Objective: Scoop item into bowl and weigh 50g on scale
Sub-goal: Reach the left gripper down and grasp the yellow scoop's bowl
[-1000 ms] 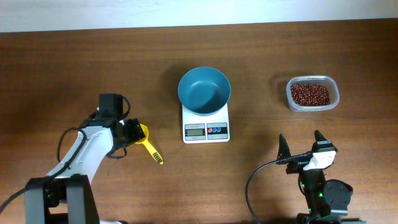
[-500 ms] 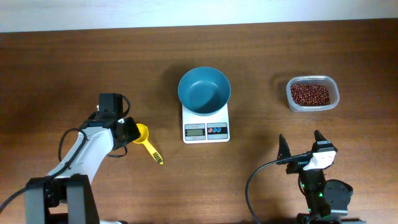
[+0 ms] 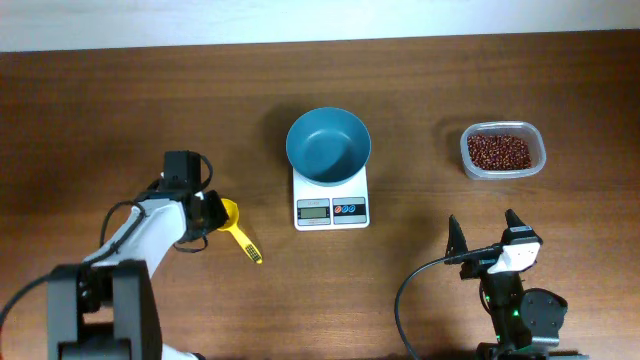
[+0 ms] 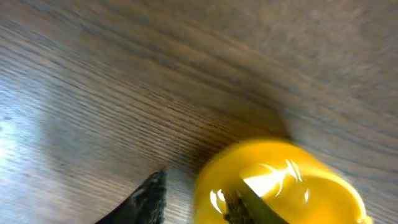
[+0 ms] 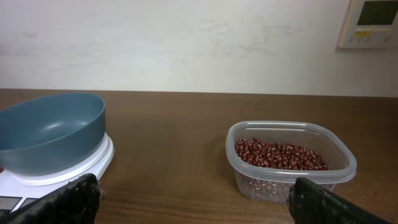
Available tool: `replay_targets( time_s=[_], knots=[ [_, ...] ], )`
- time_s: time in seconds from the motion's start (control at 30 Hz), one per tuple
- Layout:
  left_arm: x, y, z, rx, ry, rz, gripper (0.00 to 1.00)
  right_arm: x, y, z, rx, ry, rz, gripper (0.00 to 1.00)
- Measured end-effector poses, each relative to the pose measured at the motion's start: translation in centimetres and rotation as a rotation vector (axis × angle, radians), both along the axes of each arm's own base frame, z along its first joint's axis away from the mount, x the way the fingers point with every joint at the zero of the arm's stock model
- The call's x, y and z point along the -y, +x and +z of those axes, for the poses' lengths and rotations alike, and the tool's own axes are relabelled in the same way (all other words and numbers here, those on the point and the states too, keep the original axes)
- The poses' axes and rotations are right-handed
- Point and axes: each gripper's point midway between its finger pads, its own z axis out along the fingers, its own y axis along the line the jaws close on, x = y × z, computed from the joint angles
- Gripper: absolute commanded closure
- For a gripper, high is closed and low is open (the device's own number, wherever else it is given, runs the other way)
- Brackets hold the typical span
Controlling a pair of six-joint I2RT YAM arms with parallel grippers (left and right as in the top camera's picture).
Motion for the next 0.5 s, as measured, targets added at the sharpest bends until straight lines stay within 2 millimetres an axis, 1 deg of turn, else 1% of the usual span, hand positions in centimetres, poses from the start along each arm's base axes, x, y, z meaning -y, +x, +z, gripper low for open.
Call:
replay_targets(
  time_s=[0.03, 0.13, 0.23, 0.3, 0.37, 0.43, 0.5],
  knots=[
    [0.1, 0.2, 0.0, 0.007, -0.006, 0.002, 0.99, 0.0, 0.0, 0.0, 0.0, 0.0, 0.0, 0.01],
    [0.2, 0.6, 0.1, 0.017, -0.013, -0.001, 1.0, 0.0, 0.0, 0.0, 0.0, 0.0, 0.0, 0.01],
    [0.2, 0.4, 0.1, 0.009, -0.014, -0.001, 1.0, 0.0, 0.0, 0.0, 0.0, 0.001, 0.0, 0.01],
    [0.3, 0.0, 0.1, -0.013, -0.017, -0.002, 1.0, 0.0, 0.0, 0.0, 0.0, 0.0, 0.0, 0.01],
    [0.3, -1.1, 0.3, -0.054, -0.017, -0.001, 1.0, 0.0, 0.0, 0.0, 0.0, 0.0, 0.0, 0.01],
    [0.3, -2.4, 1.2, -0.093, -0.017, -0.001, 1.0, 0.0, 0.0, 0.0, 0.0, 0.0, 0.0, 0.01],
    [0.3, -2.3, 3.4, -0.067, -0.018, -0.001, 1.0, 0.0, 0.0, 0.0, 0.0, 0.0, 0.0, 0.01]
  ],
)
